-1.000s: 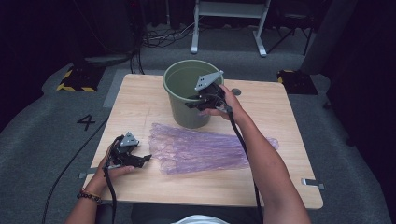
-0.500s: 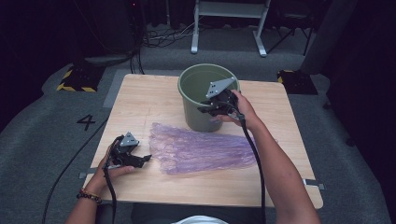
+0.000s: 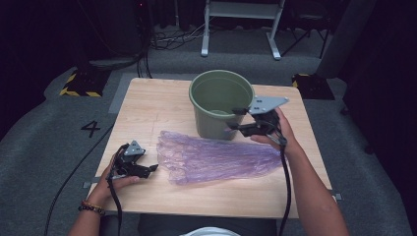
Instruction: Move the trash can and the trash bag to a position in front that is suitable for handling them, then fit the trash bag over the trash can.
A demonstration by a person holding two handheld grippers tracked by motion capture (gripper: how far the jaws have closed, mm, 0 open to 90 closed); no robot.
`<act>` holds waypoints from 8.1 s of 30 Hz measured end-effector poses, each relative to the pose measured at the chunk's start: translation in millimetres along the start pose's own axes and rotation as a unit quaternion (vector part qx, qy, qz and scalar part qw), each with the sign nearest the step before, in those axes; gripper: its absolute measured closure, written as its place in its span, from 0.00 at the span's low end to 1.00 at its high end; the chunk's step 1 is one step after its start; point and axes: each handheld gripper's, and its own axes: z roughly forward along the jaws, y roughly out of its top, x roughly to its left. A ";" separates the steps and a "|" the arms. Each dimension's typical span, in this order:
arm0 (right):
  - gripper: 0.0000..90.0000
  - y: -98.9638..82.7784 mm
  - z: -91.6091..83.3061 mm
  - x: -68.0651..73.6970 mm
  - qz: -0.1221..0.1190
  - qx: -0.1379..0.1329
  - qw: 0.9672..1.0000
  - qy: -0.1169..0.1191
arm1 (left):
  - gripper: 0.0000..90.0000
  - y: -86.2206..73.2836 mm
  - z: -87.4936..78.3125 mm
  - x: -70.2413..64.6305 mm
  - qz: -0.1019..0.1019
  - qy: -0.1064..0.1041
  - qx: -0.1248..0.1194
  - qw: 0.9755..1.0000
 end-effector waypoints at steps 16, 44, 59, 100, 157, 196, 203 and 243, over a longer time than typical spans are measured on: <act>0.54 -167.6 -43.3 11.3 0.163 0.132 0.969 -0.130 | 0.19 -0.7 -0.4 -0.4 0.000 0.000 -0.001 1.000; 0.51 -211.8 -7.2 0.0 0.183 0.116 0.972 -0.088 | 0.19 -5.0 -4.7 -3.2 0.005 -0.005 -0.001 1.000; 0.47 -198.1 3.4 -2.8 0.140 0.110 0.980 -0.089 | 0.19 -13.9 -13.9 -3.5 0.004 -0.002 0.000 1.000; 0.39 -201.1 -10.4 -27.5 0.217 0.139 0.941 -0.218 | 0.18 -12.5 -12.1 -1.6 0.011 -0.015 -0.001 1.000; 1.00 -130.1 -37.9 -5.9 0.099 -0.089 0.977 -0.164 | 0.18 -9.3 -9.8 4.8 -0.013 0.008 0.001 1.000; 1.00 -7.8 -18.3 -9.6 -0.050 -0.161 0.979 -0.117 | 0.17 150.2 4.9 -108.8 0.113 -0.122 -0.085 0.982; 1.00 5.6 -10.0 -9.0 -0.056 -0.164 0.979 -0.107 | 0.18 166.7 31.8 -123.9 0.110 -0.112 -0.062 0.986; 0.33 29.7 13.4 -40.5 0.066 -0.078 0.988 -0.112 | 1.00 194.0 -30.6 -108.8 0.138 0.014 -0.182 0.974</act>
